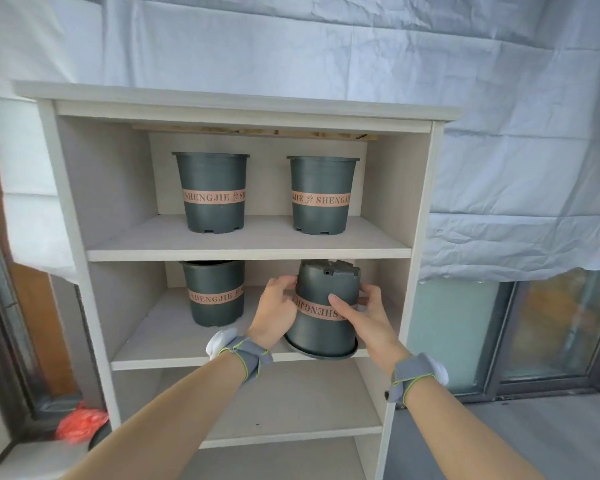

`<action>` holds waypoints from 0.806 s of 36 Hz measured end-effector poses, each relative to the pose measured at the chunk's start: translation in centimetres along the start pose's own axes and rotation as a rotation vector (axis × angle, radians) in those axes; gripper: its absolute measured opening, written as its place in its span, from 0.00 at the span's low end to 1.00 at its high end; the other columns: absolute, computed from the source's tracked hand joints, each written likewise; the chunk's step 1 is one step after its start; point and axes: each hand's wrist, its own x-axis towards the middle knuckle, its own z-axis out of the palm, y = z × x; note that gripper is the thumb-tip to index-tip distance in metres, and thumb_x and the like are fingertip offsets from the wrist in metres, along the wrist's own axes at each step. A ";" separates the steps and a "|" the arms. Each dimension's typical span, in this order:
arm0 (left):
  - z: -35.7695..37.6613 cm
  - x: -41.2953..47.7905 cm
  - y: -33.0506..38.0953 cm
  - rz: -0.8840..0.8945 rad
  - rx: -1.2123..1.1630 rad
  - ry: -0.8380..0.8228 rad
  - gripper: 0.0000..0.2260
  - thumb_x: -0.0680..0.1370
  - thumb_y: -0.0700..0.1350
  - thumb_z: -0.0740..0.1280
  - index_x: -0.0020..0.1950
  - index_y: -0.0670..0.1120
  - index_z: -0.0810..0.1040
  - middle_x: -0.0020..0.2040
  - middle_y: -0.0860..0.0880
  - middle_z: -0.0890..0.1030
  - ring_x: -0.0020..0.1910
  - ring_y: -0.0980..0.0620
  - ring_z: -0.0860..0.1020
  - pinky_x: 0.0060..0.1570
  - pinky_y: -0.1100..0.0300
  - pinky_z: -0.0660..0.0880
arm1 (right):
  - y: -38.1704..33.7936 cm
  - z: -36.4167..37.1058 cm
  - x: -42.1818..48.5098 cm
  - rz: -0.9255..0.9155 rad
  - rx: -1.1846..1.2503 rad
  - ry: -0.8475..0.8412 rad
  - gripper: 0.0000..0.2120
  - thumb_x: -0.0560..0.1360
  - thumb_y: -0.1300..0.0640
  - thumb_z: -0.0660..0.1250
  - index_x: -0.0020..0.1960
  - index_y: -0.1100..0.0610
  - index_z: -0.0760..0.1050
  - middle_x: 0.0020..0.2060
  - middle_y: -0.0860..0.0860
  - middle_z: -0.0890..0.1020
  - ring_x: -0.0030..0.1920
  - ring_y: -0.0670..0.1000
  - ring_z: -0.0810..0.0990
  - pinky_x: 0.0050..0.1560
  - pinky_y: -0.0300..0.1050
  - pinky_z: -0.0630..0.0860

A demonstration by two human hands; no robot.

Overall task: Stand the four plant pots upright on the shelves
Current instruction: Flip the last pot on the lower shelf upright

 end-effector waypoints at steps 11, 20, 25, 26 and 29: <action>-1.8 -4.8 2.6 0.017 -0.101 -0.030 0.16 0.78 0.31 0.59 0.61 0.46 0.75 0.59 0.44 0.77 0.53 0.49 0.74 0.55 0.55 0.72 | -2.6 -1.0 -5.1 0.050 -0.028 -0.049 0.39 0.61 0.31 0.77 0.62 0.50 0.68 0.59 0.56 0.81 0.58 0.52 0.81 0.52 0.46 0.76; -5.0 -7.5 3.5 -0.152 -0.172 -0.246 0.21 0.80 0.64 0.60 0.60 0.49 0.77 0.42 0.49 0.82 0.39 0.50 0.79 0.40 0.58 0.75 | -3.3 -2.6 -7.8 0.209 0.130 -0.099 0.29 0.74 0.35 0.69 0.59 0.59 0.82 0.52 0.64 0.85 0.49 0.58 0.81 0.58 0.59 0.79; -4.6 -9.0 3.9 -0.326 -0.307 -0.268 0.18 0.82 0.59 0.58 0.55 0.48 0.79 0.37 0.46 0.83 0.32 0.48 0.82 0.33 0.56 0.80 | -3.7 -2.4 -8.6 0.245 0.202 -0.059 0.09 0.81 0.55 0.65 0.54 0.61 0.78 0.43 0.59 0.77 0.38 0.56 0.75 0.39 0.47 0.70; -4.6 -9.1 4.1 -0.335 -0.318 -0.253 0.18 0.83 0.58 0.58 0.56 0.46 0.78 0.39 0.44 0.83 0.32 0.47 0.82 0.31 0.54 0.80 | -3.8 -2.3 -8.6 0.242 0.202 -0.040 0.10 0.82 0.56 0.65 0.57 0.61 0.77 0.42 0.59 0.77 0.38 0.56 0.76 0.39 0.47 0.71; -4.2 -9.2 4.3 -0.339 -0.359 -0.164 0.18 0.83 0.54 0.59 0.58 0.40 0.77 0.41 0.40 0.82 0.29 0.45 0.82 0.28 0.51 0.80 | -3.9 -2.1 -8.9 0.241 0.212 -0.023 0.09 0.83 0.58 0.62 0.53 0.62 0.78 0.40 0.58 0.79 0.38 0.55 0.77 0.39 0.47 0.72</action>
